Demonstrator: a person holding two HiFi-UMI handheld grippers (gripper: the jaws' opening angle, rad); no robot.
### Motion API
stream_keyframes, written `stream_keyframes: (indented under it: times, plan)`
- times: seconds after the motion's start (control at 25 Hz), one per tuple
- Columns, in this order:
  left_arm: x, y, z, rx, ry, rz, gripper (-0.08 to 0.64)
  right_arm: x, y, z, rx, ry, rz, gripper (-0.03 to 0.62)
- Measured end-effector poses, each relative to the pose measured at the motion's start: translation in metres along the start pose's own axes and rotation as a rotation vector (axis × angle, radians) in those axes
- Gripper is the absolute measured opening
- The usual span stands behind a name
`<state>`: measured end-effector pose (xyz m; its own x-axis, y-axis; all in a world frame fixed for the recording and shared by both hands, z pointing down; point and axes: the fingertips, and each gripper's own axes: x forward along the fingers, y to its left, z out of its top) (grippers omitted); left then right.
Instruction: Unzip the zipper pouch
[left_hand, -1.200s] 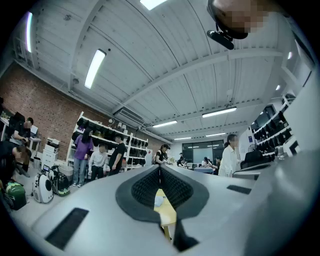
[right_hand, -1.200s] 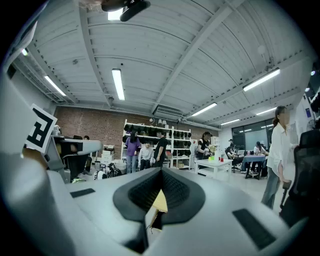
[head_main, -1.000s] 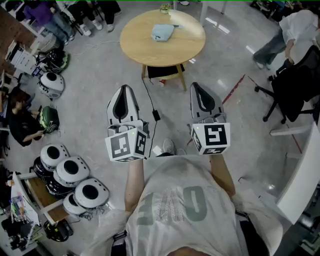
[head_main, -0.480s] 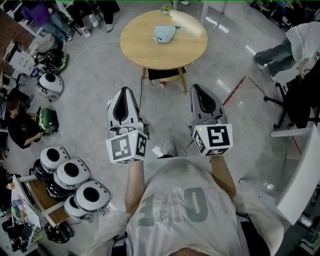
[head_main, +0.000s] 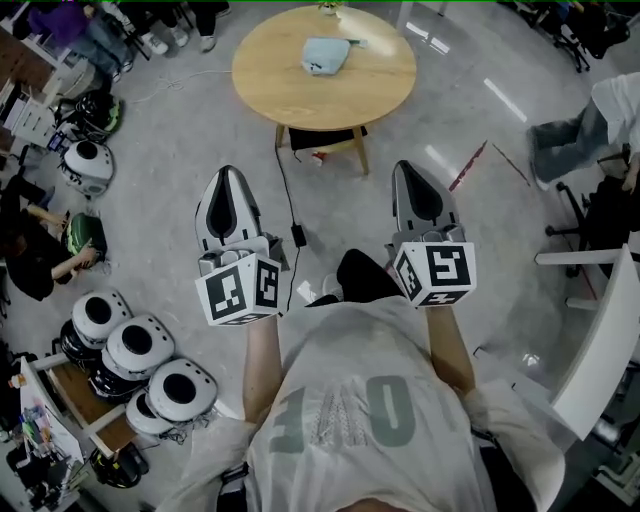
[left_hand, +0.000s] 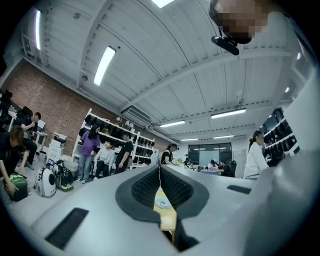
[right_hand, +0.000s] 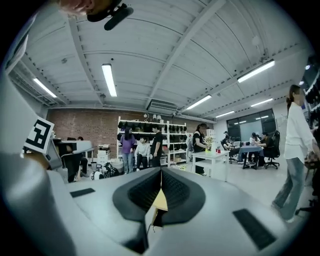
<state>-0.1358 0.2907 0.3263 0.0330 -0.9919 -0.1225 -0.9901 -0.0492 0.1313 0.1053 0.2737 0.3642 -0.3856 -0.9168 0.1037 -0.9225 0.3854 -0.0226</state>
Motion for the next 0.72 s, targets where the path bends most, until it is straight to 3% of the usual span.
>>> stream_keyframes:
  times: [0.36,0.72]
  plan:
    - [0.053,0.002,-0.01,0.005,-0.003,-0.026,0.028,0.054,-0.021,0.01,0.003,-0.043,-0.023,0.029]
    - [0.17,0.007,-0.016,0.032,0.0,-0.032,0.029,0.172,-0.054,0.03,-0.006,-0.055,0.012,0.029]
